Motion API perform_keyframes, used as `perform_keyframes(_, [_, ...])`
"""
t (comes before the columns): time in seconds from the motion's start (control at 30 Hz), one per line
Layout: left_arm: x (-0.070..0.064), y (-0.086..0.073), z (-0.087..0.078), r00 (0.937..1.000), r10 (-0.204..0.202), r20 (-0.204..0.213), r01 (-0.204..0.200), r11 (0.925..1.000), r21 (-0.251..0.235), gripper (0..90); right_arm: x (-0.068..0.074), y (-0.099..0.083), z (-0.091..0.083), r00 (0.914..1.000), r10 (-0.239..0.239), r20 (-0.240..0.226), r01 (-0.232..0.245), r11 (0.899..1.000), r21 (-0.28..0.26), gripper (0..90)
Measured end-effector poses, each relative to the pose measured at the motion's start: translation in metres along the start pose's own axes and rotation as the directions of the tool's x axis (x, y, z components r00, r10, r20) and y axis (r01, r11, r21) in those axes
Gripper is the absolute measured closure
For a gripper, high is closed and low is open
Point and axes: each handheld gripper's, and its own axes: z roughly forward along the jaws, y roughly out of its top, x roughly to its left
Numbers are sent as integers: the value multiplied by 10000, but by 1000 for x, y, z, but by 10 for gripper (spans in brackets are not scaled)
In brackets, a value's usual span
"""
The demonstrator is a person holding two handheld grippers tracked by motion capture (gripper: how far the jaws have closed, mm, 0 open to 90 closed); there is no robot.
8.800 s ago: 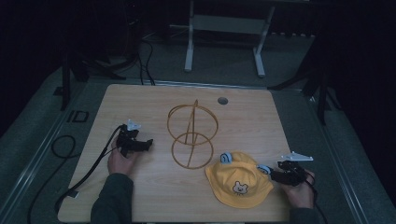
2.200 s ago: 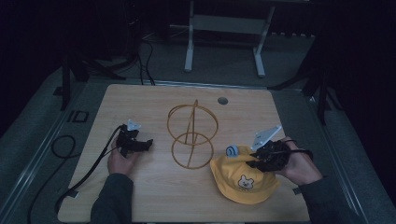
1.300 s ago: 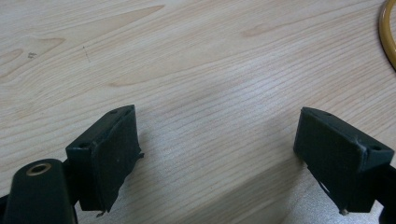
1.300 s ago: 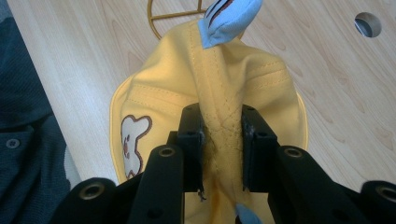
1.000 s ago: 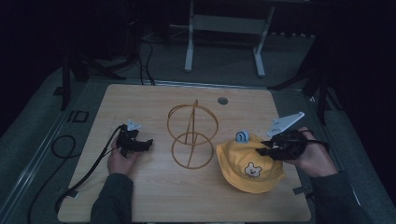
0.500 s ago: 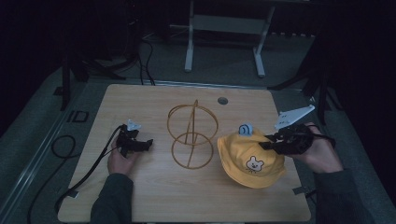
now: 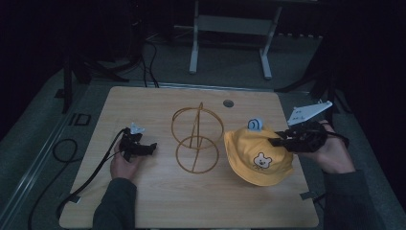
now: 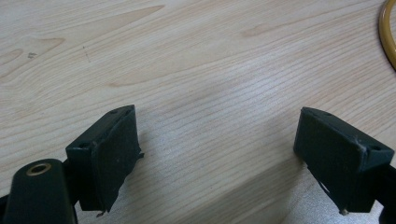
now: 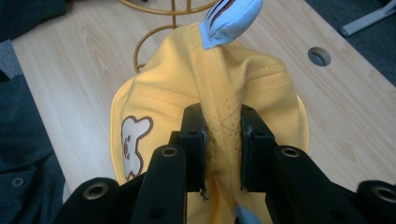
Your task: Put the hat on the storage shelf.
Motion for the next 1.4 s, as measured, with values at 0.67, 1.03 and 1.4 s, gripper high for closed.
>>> perform_keyframes(0.67, [0, 0, 0, 10000, 5, 7, -5, 10000, 21, 139, -6, 6, -15, 9997, 105, 201, -95, 9988, -482, 750])
perform_keyframes(1.03, [0, 0, 0, 10000, 2, 6, -2, 10000, 21, 139, -8, 11, -21, 9995, 67, 293, -50, 9982, -597, 750])
perform_keyframes(1.4, [0, 0, 0, 10000, -16, 3, 16, 10000, 3, 139, -9, 14, -22, 9994, 110, 328, -88, 9977, -673, 750])
